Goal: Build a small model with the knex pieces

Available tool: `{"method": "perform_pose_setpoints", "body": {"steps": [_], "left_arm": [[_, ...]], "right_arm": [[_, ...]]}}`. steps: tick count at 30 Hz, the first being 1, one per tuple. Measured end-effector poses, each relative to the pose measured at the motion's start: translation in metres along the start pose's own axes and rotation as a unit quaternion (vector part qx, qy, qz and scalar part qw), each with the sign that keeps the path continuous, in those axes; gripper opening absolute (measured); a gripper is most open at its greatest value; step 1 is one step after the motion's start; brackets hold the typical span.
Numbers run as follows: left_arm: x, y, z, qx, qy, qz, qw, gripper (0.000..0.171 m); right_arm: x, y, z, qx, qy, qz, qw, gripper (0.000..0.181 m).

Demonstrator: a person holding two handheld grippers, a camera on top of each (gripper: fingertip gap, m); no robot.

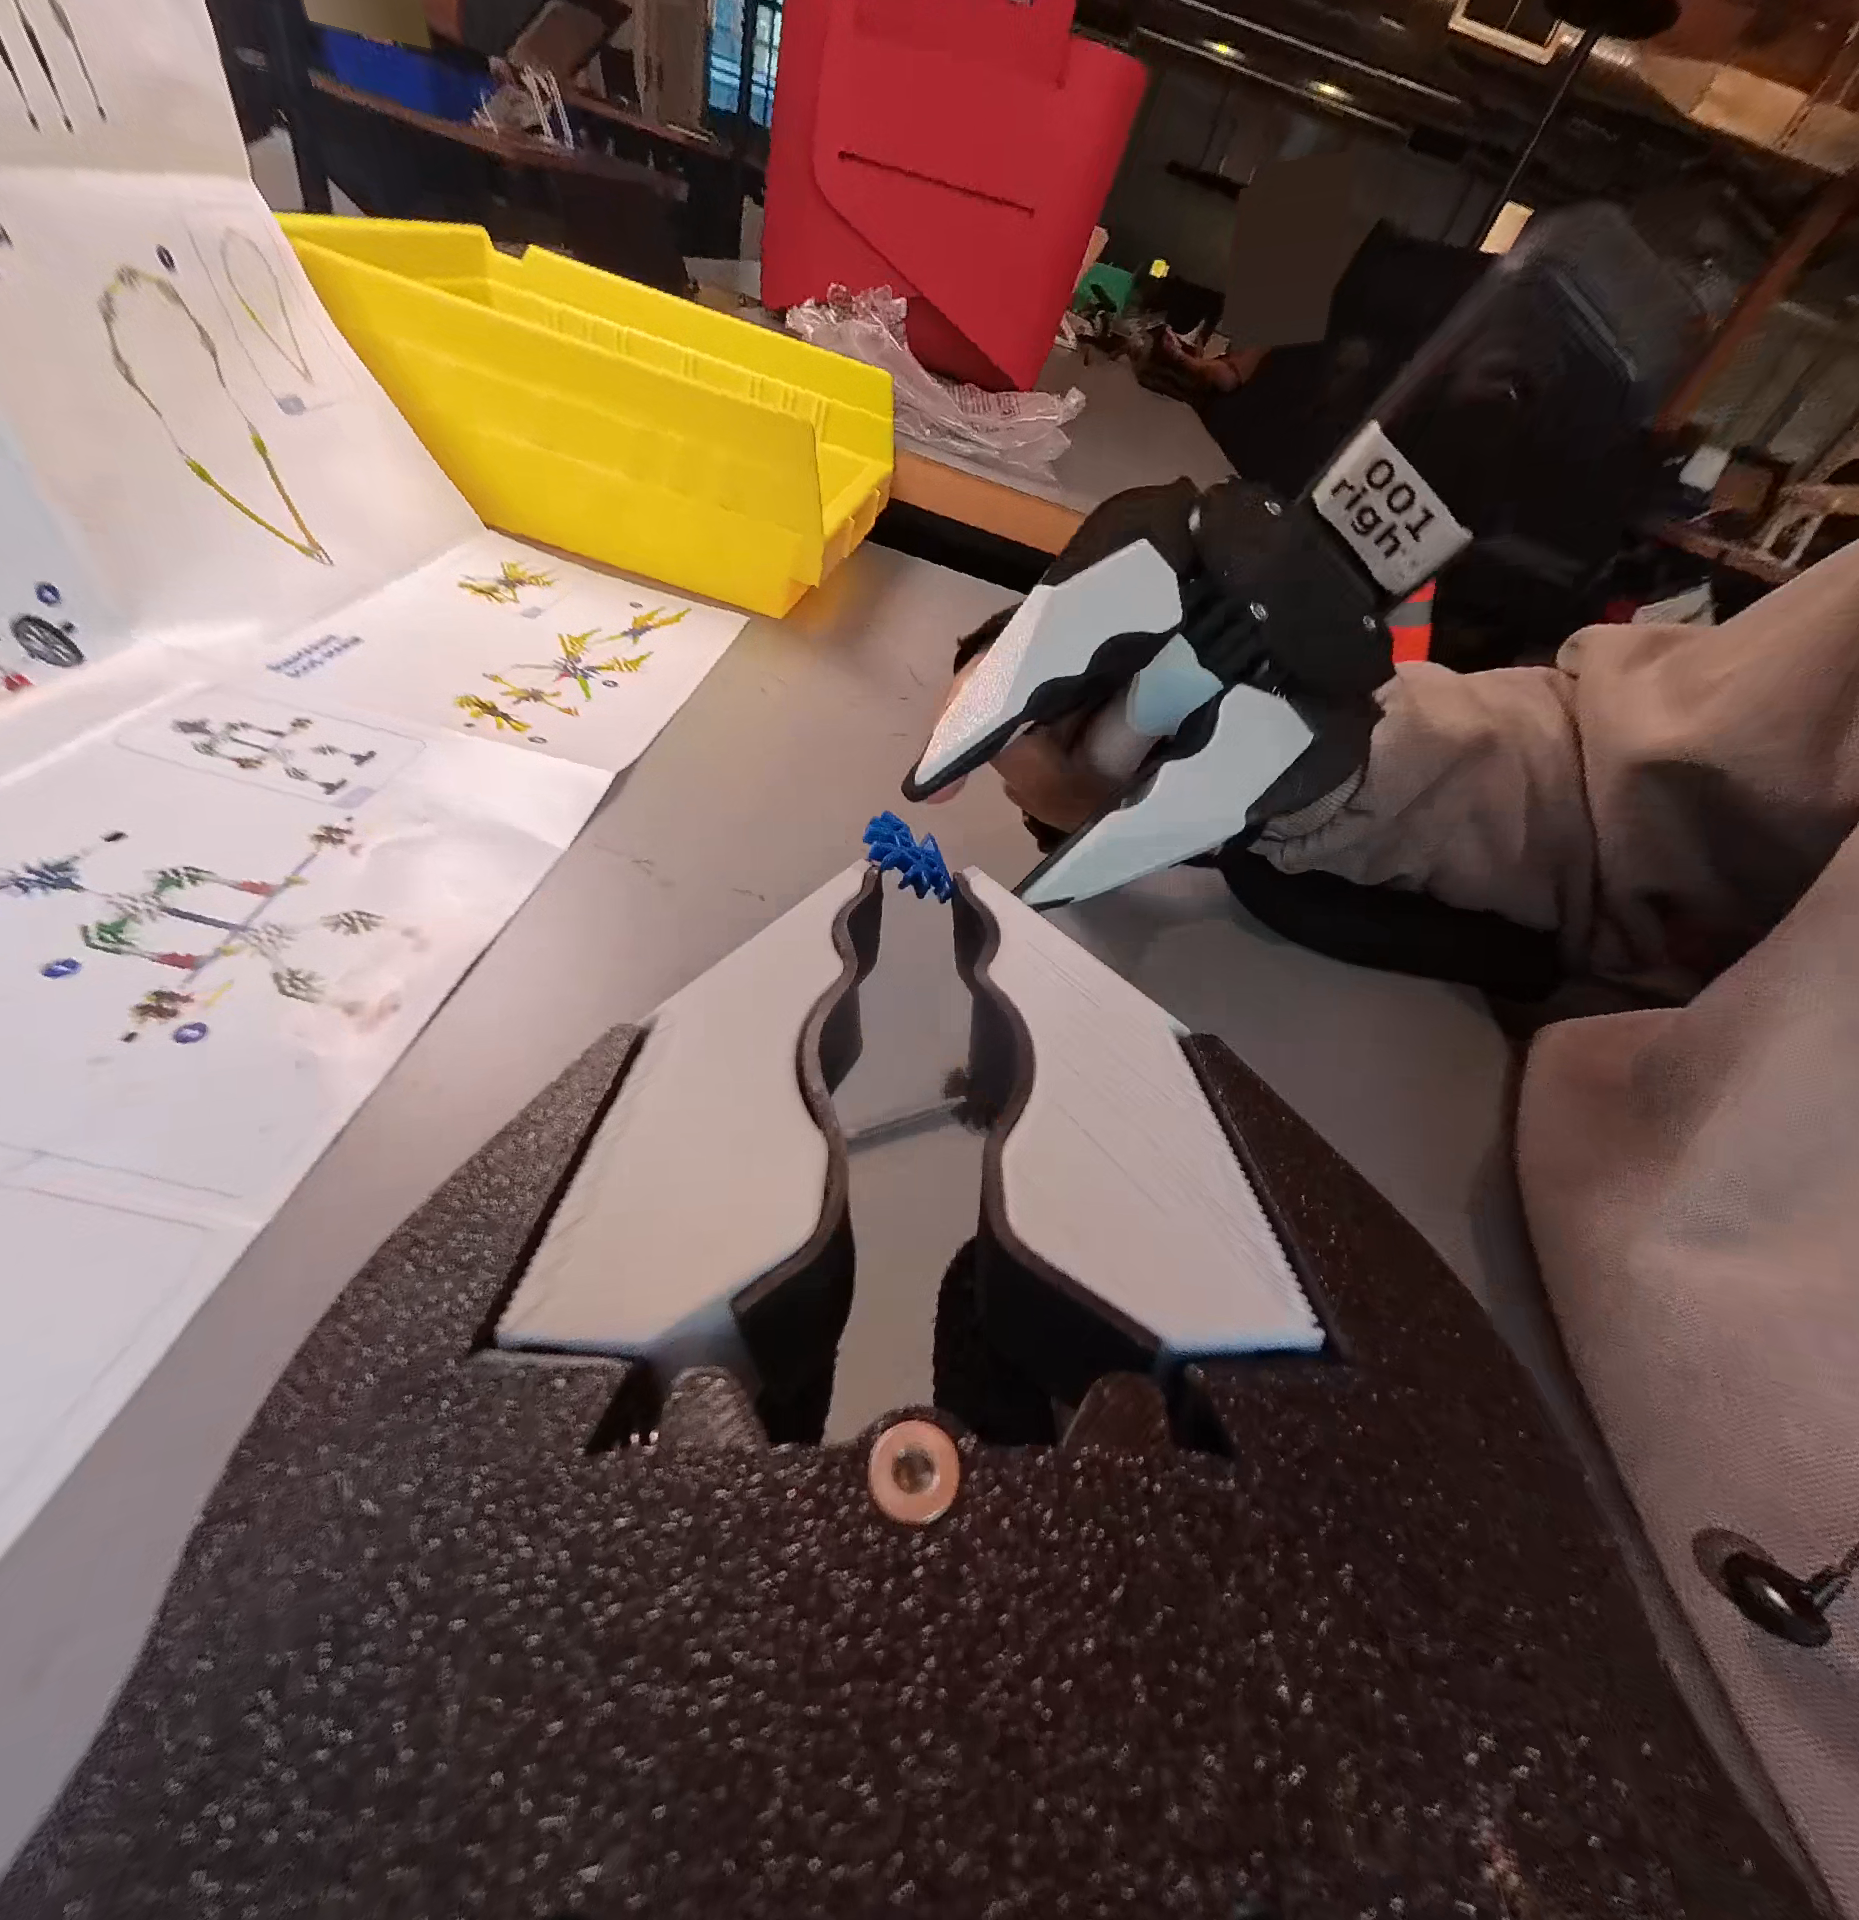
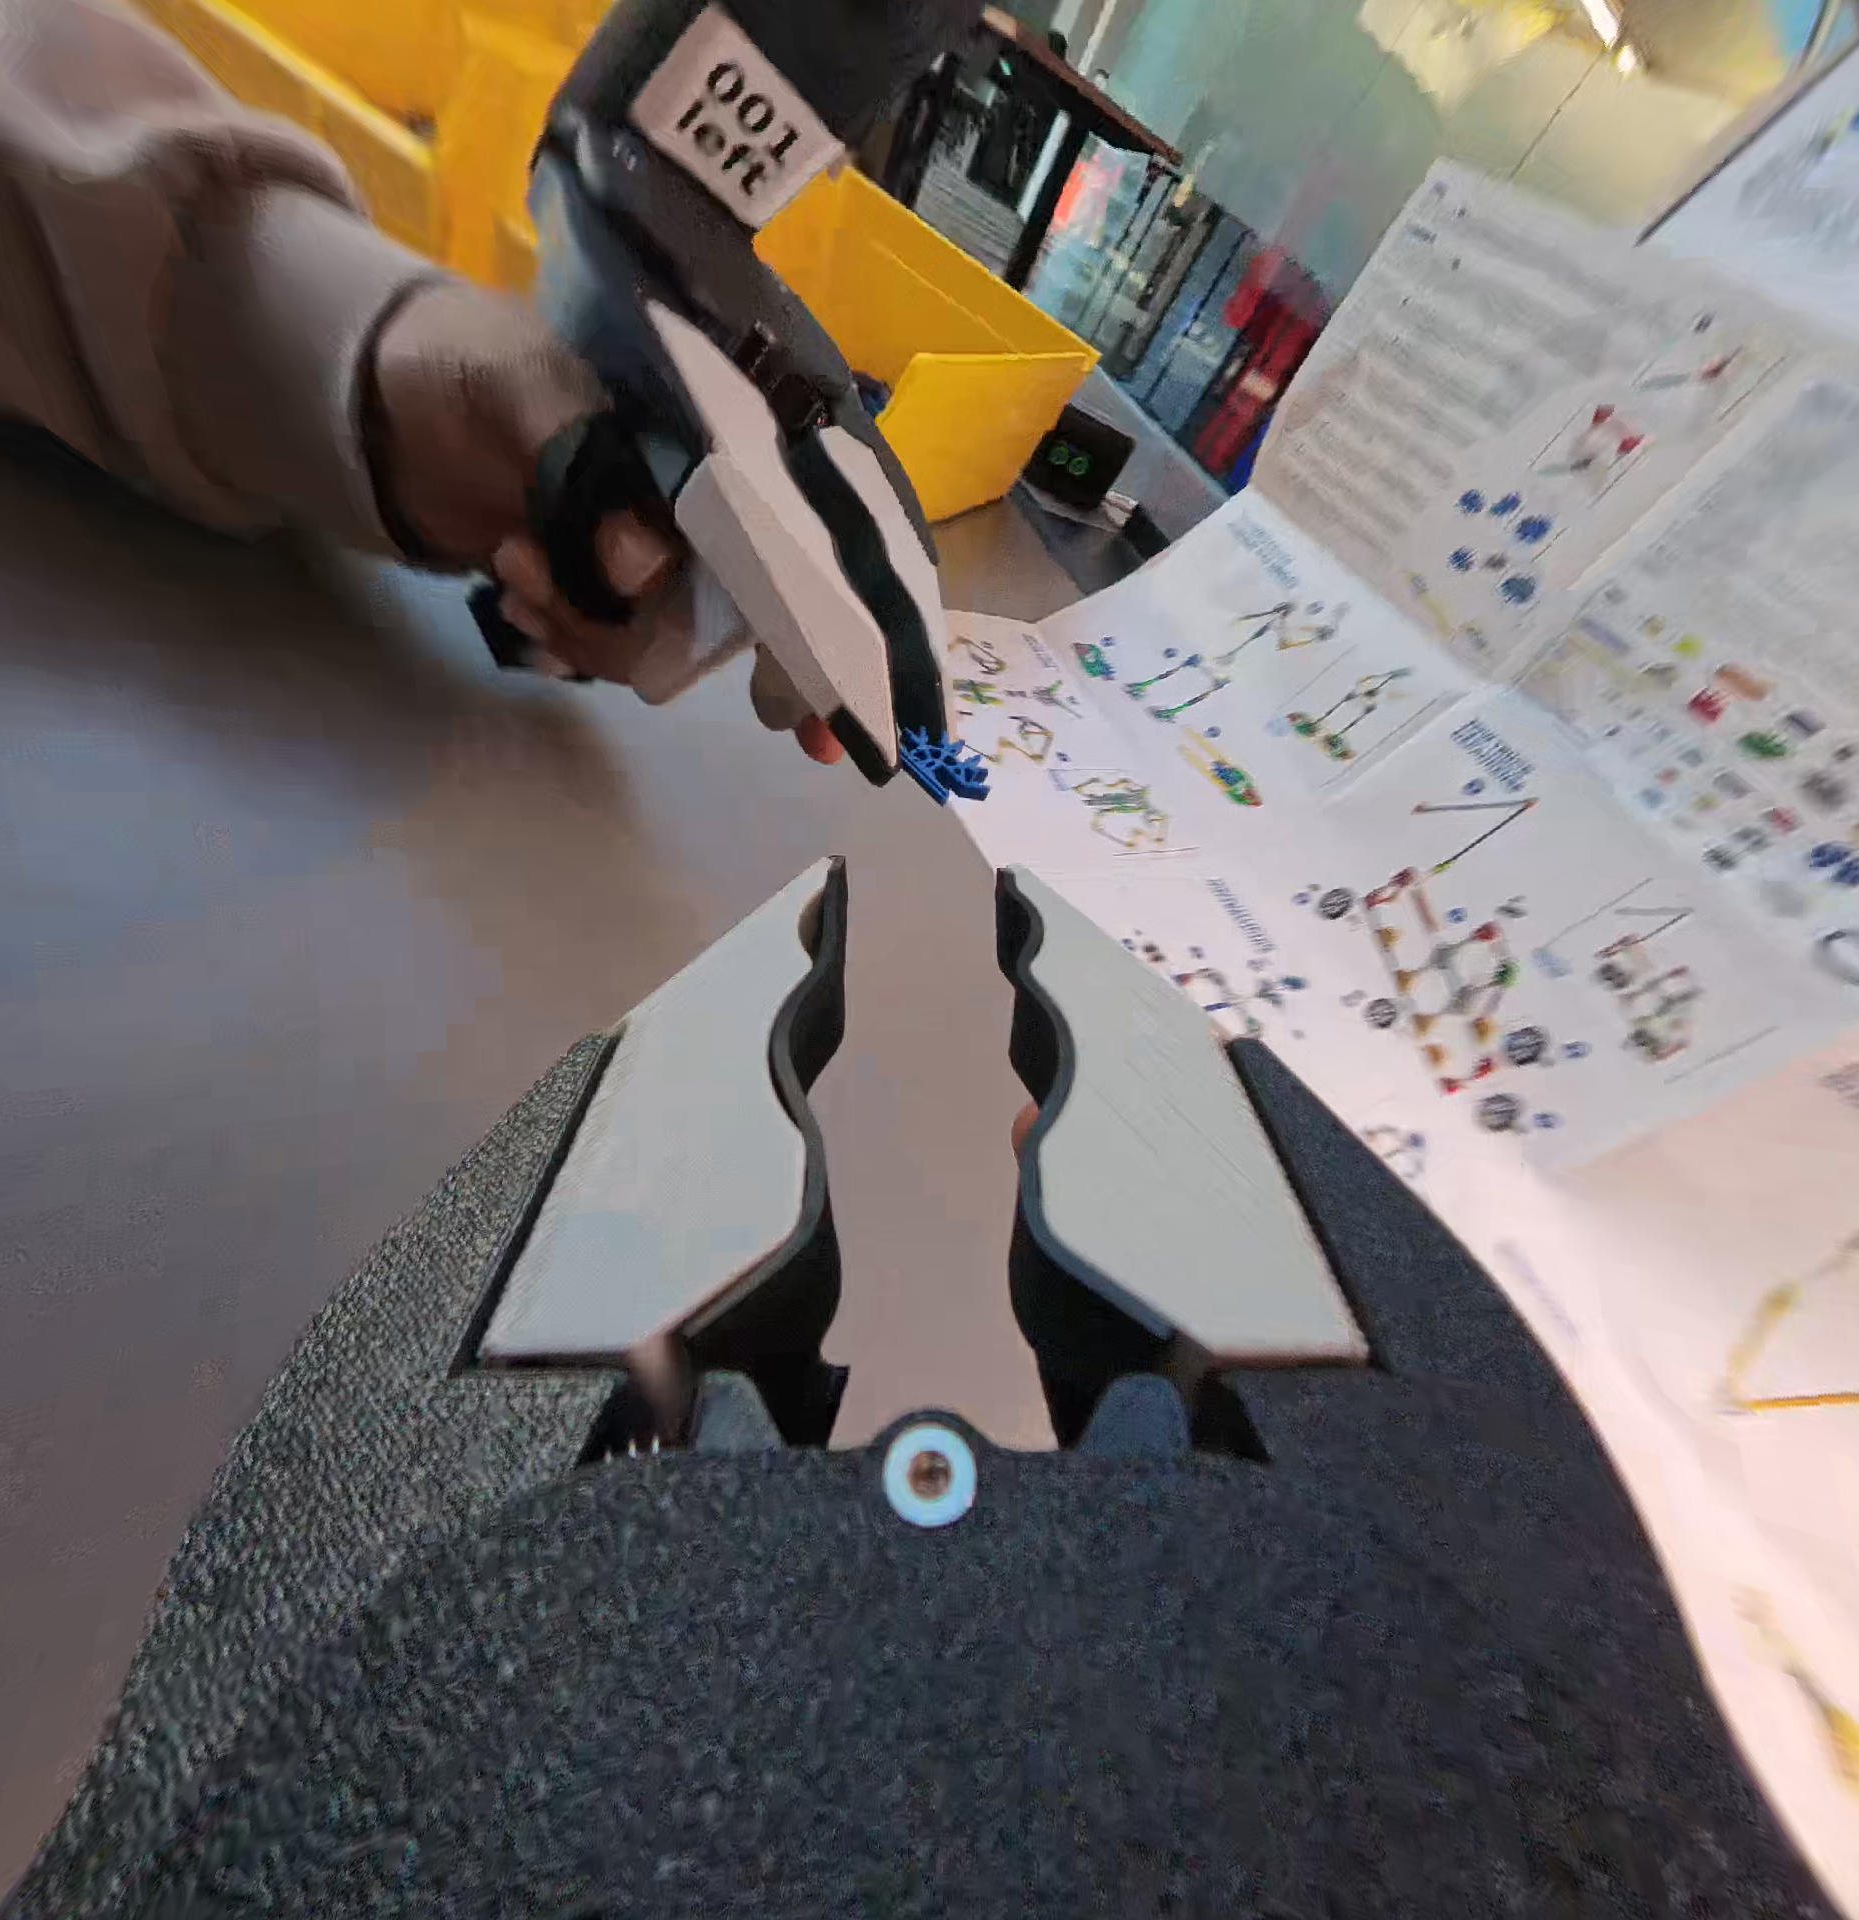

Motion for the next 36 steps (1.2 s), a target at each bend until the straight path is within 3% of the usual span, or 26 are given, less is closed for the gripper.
{"method": "perform_pose_setpoints", "body": {"steps": [5,11,15,19,23,26,29,33,36], "left_arm": [[-0.004,-0.001,-0.003,-0.004,0.103,-0.056,0.993,0.013],[-0.007,0.006,0.005,0.043,0.245,-0.143,0.958,0.013],[-0.009,0.010,0.012,0.079,0.342,-0.188,0.917,0.013],[-0.011,0.015,0.020,0.119,0.441,-0.228,0.860,0.013],[-0.015,0.017,0.025,0.137,0.507,-0.244,0.815,0.007],[-0.015,0.016,0.025,0.124,0.490,-0.227,0.833,0.007],[-0.017,0.013,0.019,0.084,0.416,-0.184,0.887,0.009],[-0.011,0.003,0.003,0.014,0.199,-0.107,0.974,0.009],[-0.003,-0.002,-0.006,-0.032,-0.017,-0.017,0.999,0.010]], "right_arm": [[-0.013,-0.001,-0.008,-0.050,0.241,-0.070,0.967,0.022],[-0.016,0.009,-0.001,-0.007,0.392,-0.085,0.916,0.018],[-0.012,0.017,0.005,0.018,0.440,-0.090,0.893,0.019],[-0.007,0.023,0.009,0.034,0.454,-0.088,0.886,0.024],[-0.005,0.027,0.015,0.040,0.463,-0.091,0.881,0.016],[-0.006,0.027,0.016,0.024,0.460,-0.116,0.880,0.016],[-0.008,0.023,0.013,-0.008,0.478,-0.153,0.865,0.016],[-0.015,0.013,0.005,-0.064,0.467,-0.178,0.864,0.016],[-0.020,0.005,-0.004,-0.108,0.442,-0.183,0.872,0.016]]}}
Point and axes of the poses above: each gripper's, where its closed fingertips meet, y out along the fingers, z out of its underside, x = y × z across the jaws, the point moved 6 cm from there along -y, back along the fingers, and after that the axes turned 2 degrees about -y, right-handed, at the moved point
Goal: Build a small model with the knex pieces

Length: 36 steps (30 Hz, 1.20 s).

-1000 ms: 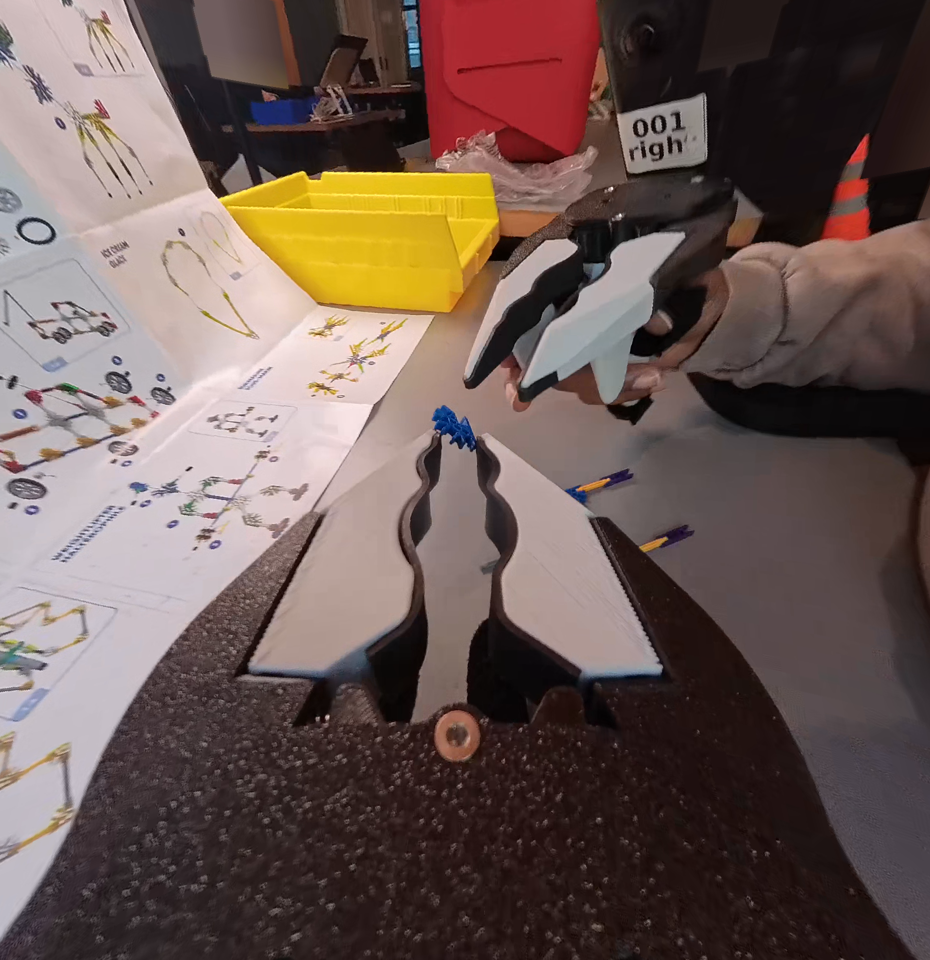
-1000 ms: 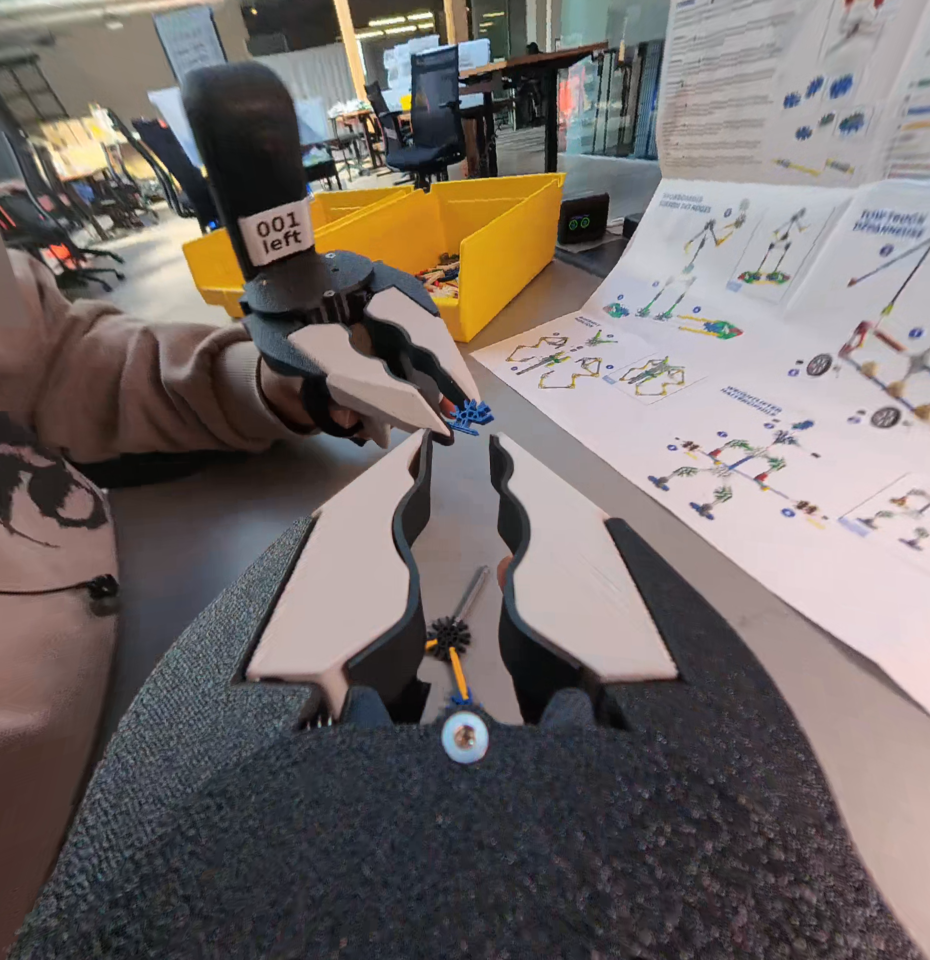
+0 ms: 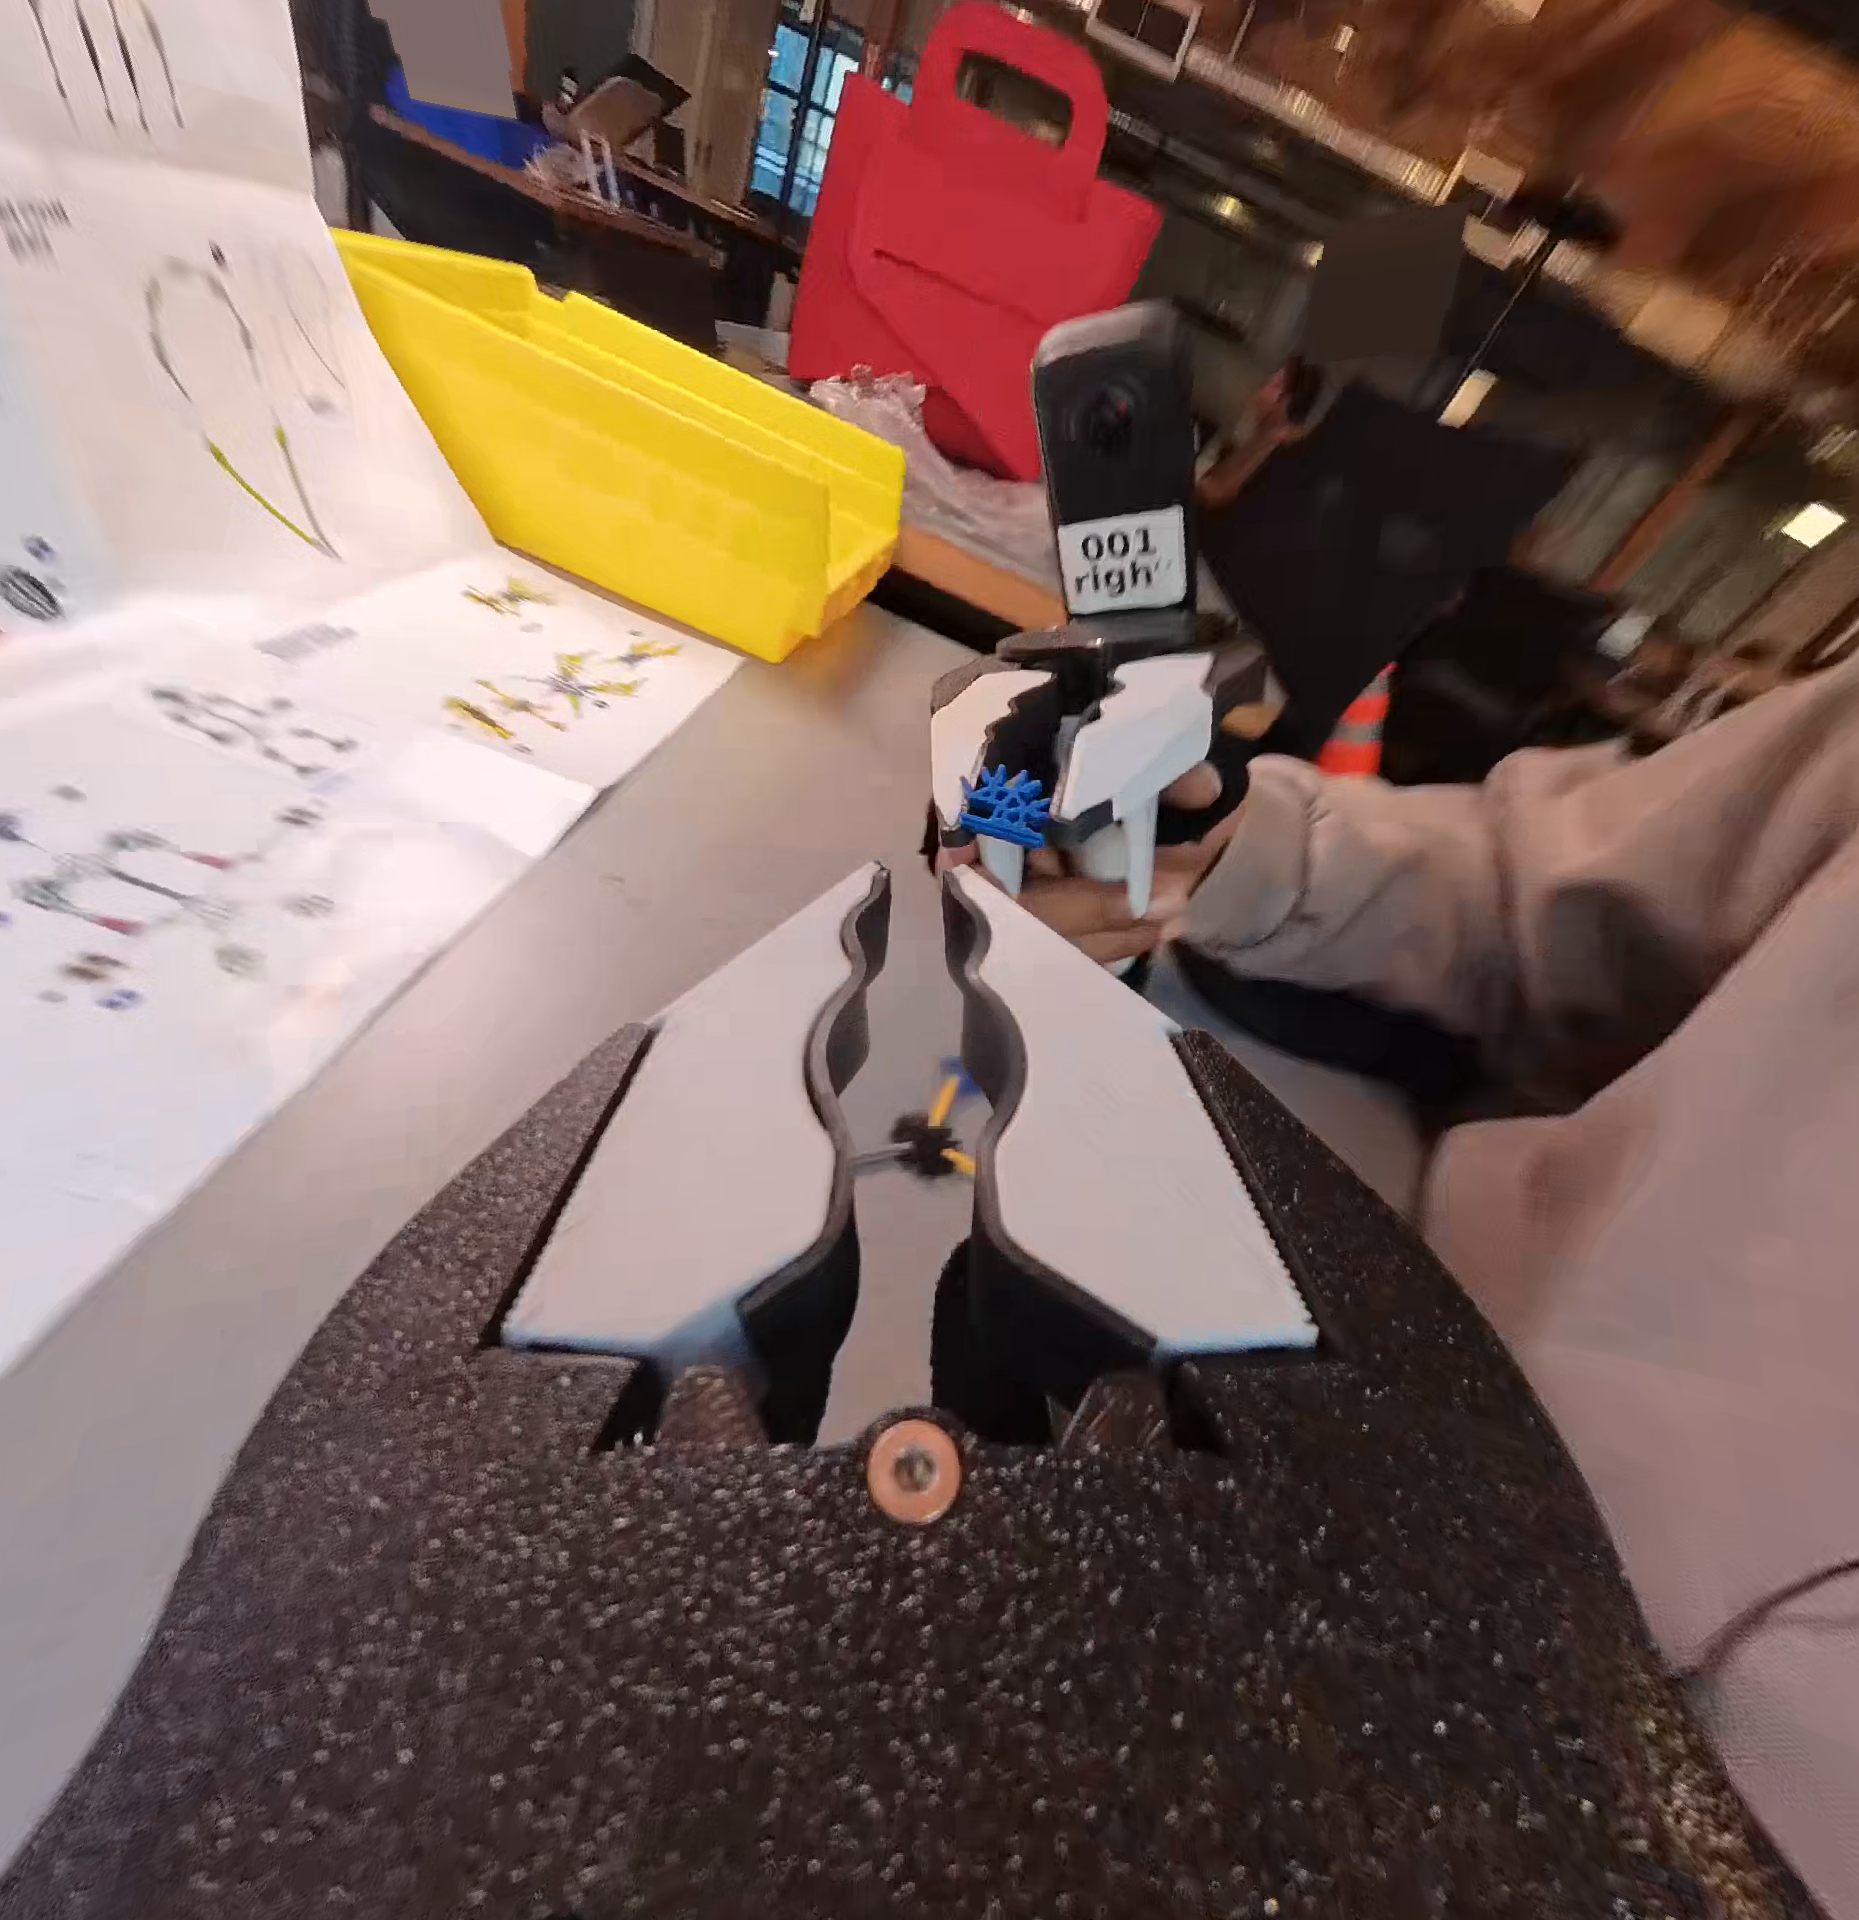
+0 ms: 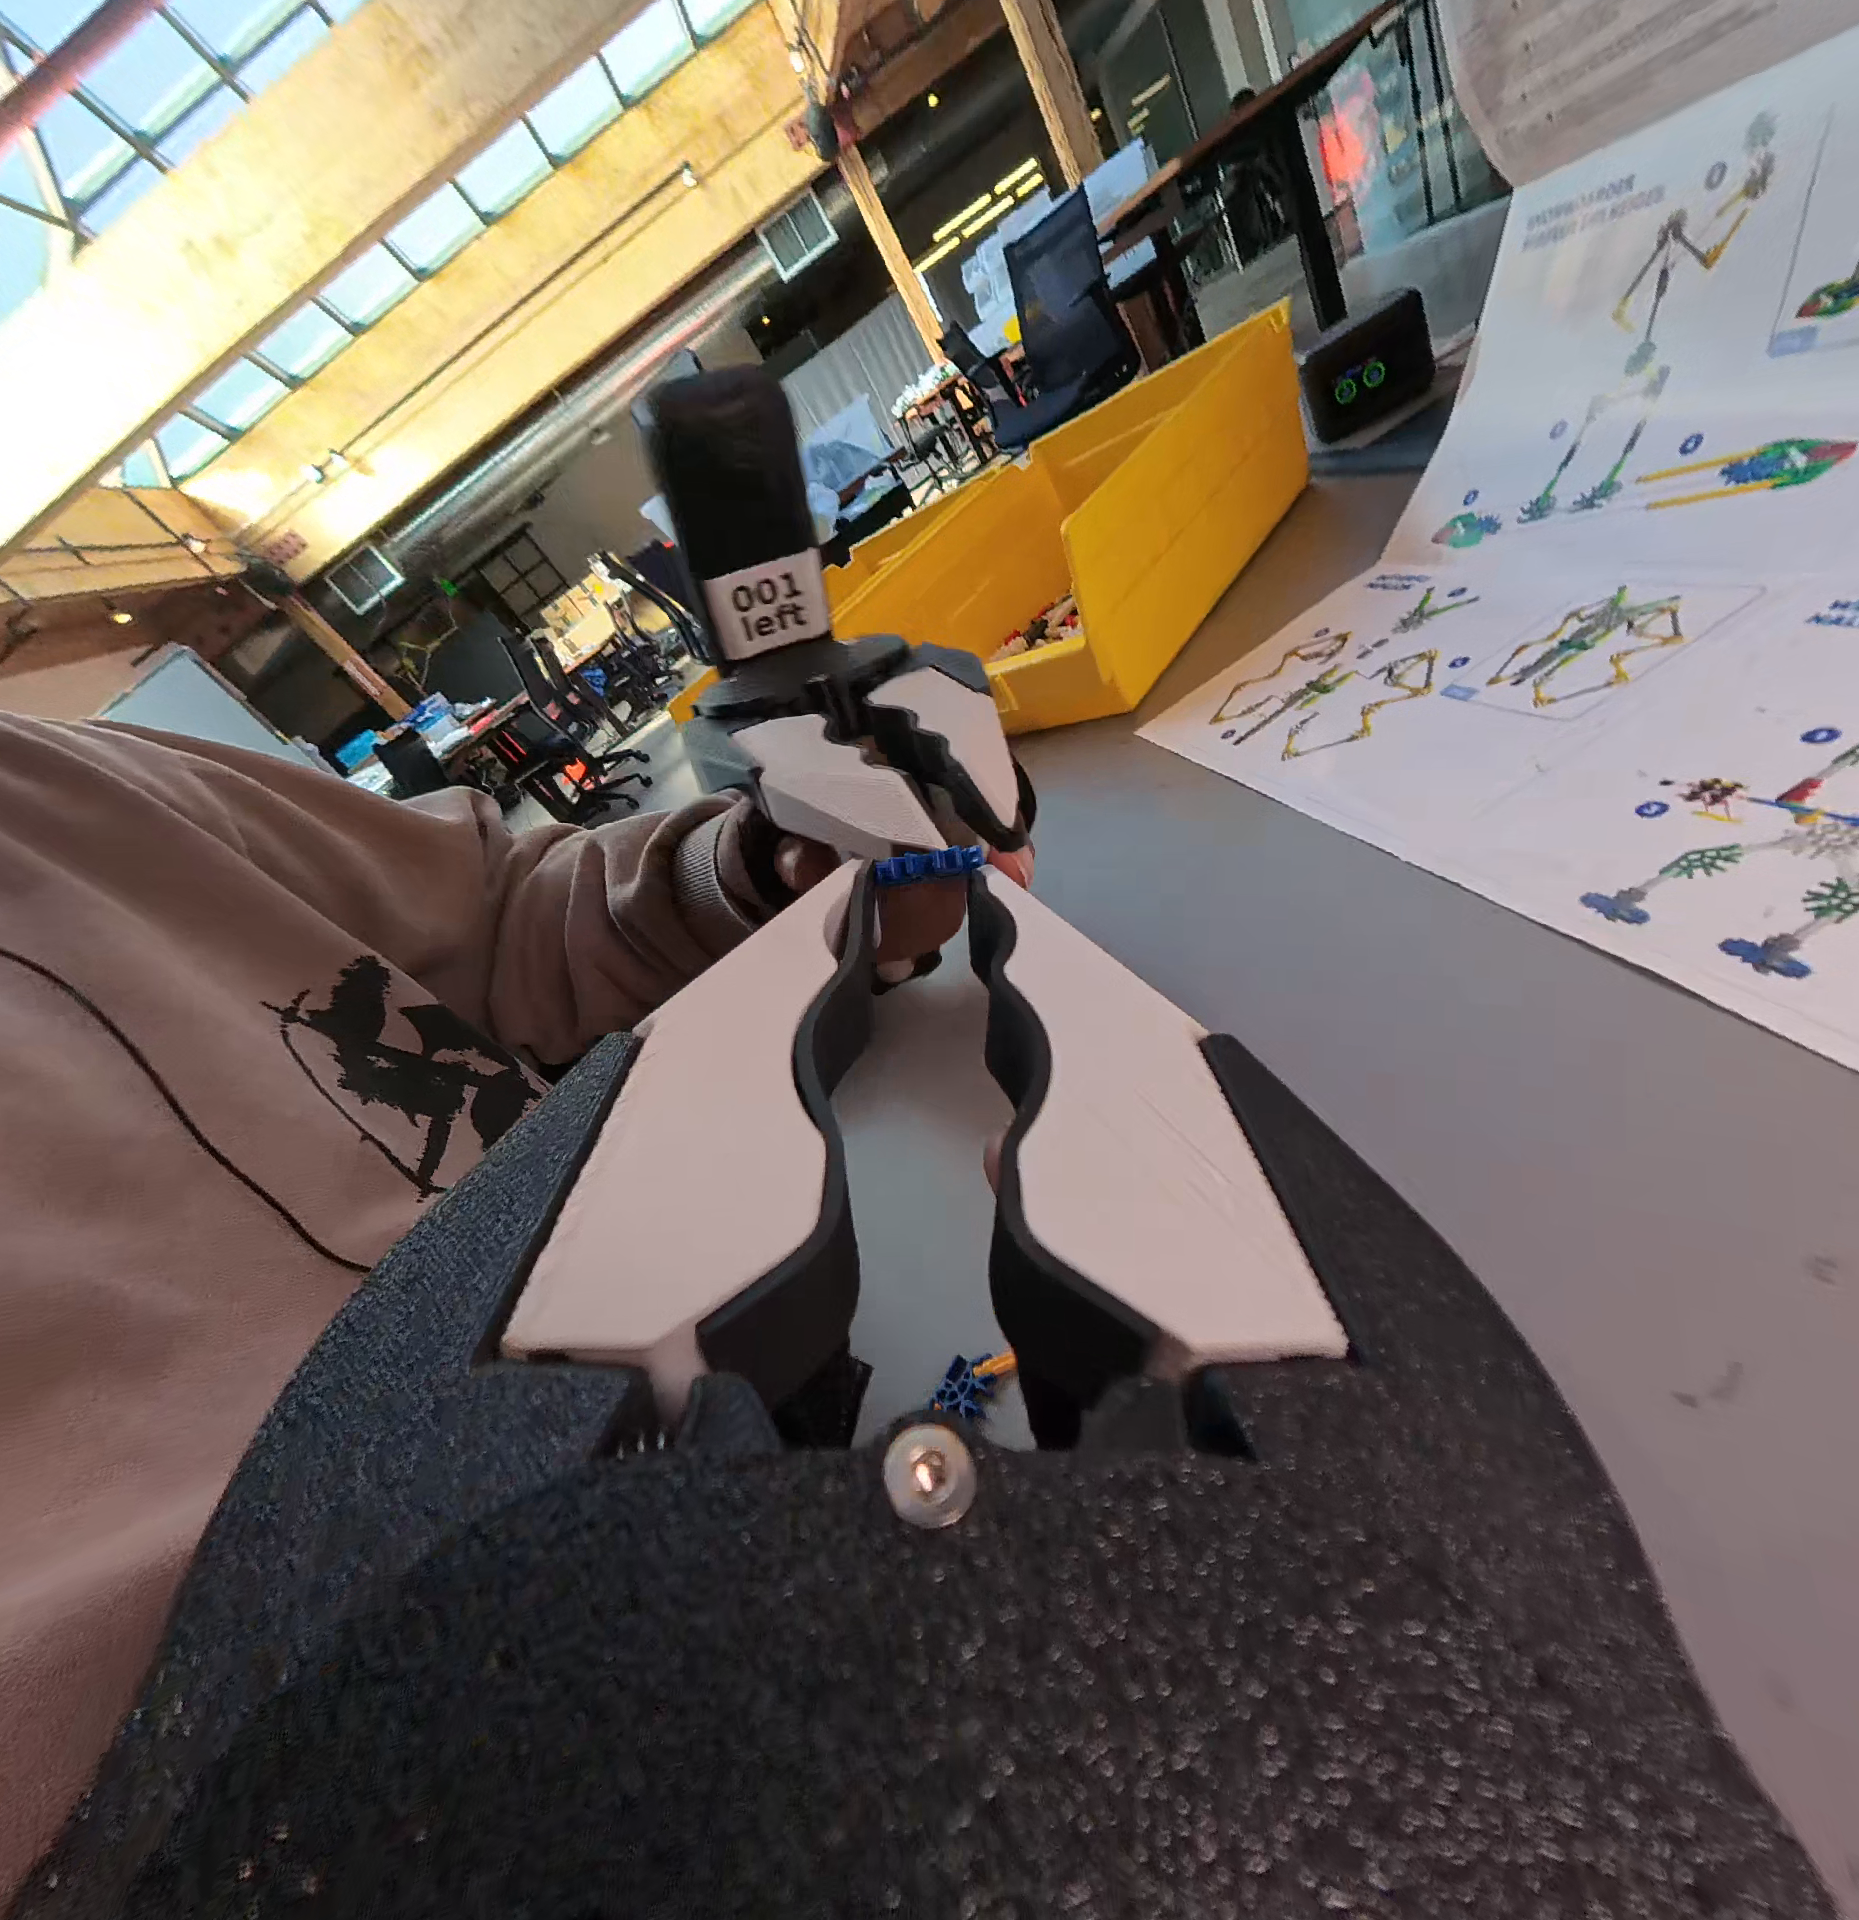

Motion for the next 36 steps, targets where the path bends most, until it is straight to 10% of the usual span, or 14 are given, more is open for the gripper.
{"method": "perform_pose_setpoints", "body": {"steps": [7,36], "left_arm": [[-0.002,0.004,0.000,-0.051,-0.318,0.191,0.927,0.018],[-0.008,0.007,0.004,-0.049,-0.368,0.244,0.896,0.007]], "right_arm": [[0.016,0.001,-0.005,-0.042,-0.043,-0.048,0.997,0.016],[0.016,0.002,-0.001,-0.035,-0.061,-0.058,0.996,0.016]]}}
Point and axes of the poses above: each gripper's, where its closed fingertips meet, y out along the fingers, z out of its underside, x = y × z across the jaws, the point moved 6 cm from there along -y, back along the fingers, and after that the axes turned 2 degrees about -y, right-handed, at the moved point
